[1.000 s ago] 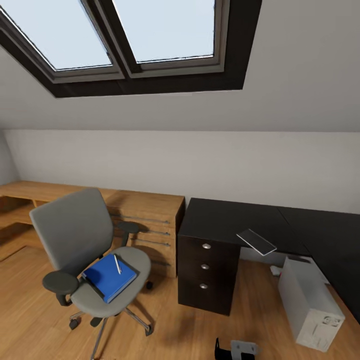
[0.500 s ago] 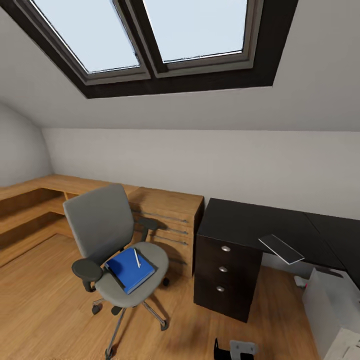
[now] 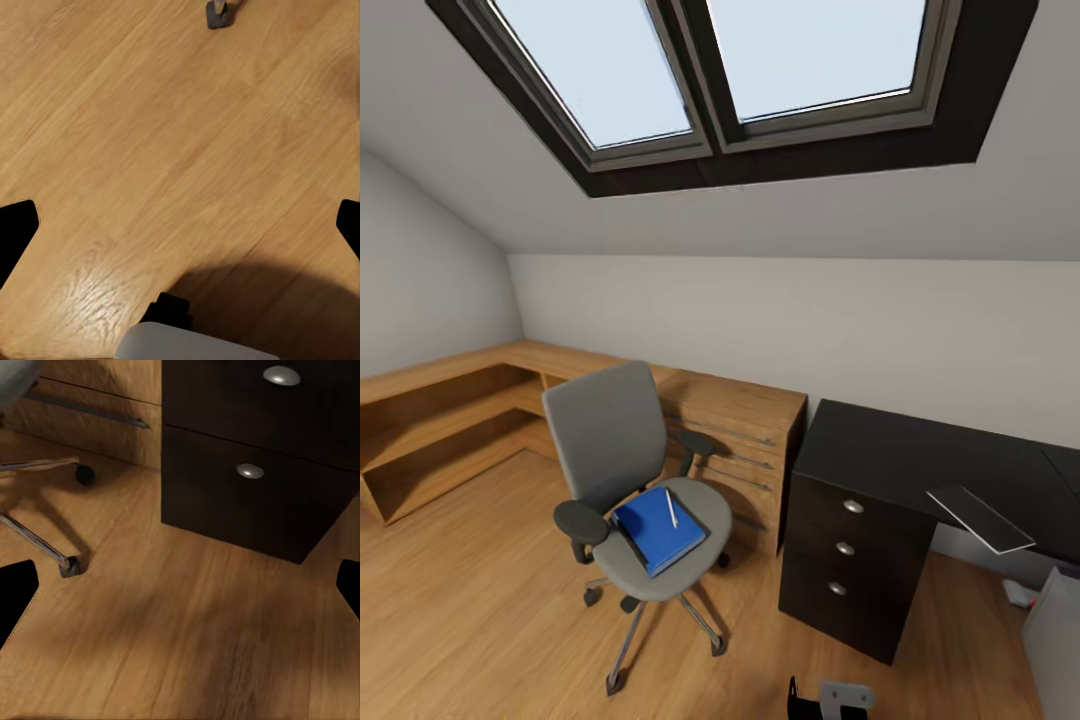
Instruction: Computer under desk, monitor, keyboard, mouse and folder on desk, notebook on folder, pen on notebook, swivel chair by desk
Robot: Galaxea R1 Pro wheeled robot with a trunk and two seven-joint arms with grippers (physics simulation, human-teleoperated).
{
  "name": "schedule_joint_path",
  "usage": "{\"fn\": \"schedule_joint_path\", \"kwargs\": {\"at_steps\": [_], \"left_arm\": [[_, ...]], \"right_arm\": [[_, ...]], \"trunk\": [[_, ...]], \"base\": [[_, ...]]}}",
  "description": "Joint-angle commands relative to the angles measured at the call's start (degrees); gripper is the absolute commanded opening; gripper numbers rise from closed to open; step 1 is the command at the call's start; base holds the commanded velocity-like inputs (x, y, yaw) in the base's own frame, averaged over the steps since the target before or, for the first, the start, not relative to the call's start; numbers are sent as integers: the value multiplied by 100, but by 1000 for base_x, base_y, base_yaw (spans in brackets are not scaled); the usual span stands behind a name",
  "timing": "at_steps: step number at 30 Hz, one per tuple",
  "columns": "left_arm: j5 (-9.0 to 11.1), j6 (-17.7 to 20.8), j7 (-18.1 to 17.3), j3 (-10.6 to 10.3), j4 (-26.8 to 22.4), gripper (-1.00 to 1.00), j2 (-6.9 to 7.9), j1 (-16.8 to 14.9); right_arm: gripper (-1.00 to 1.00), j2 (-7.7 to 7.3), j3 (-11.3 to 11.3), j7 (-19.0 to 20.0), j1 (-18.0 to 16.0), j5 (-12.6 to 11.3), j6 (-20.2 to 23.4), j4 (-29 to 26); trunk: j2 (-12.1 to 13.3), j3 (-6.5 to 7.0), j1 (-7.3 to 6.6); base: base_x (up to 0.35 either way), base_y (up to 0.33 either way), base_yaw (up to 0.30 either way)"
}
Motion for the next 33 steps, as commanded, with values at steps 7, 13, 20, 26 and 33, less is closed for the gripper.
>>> {"fn": "schedule_joint_path", "kwargs": {"at_steps": [7, 13, 20, 26, 33], "left_arm": [[45, -71, 29, -52, 1, 100, 2, -8], [47, -452, 57, -61, 1, 100, 1, -7], [50, -709, 68, -66, 2, 100, -5, -7], [51, -754, 69, -67, 7, 100, -7, -7], [46, -763, 63, -75, 17, 100, -10, -7]], "right_arm": [[100, -6, 51, -36, -4, -33, -98, -4], [100, -1, 51, -38, -4, -19, -298, 1], [100, -4, 47, -25, -4, -8, -402, 38], [100, -14, 52, 76, -4, -6, -417, 206], [100, -22, 48, 171, -4, -26, -420, 243]], "trunk": [[-4, -24, 0], [-4, -40, 0], [-4, -49, 0], [-4, -50, 0], [-4, -50, 0]], "base": [[0, 0, 267], [0, 0, 267], [0, 0, 127], [0, 0, 25], [0, 0, 2]]}}
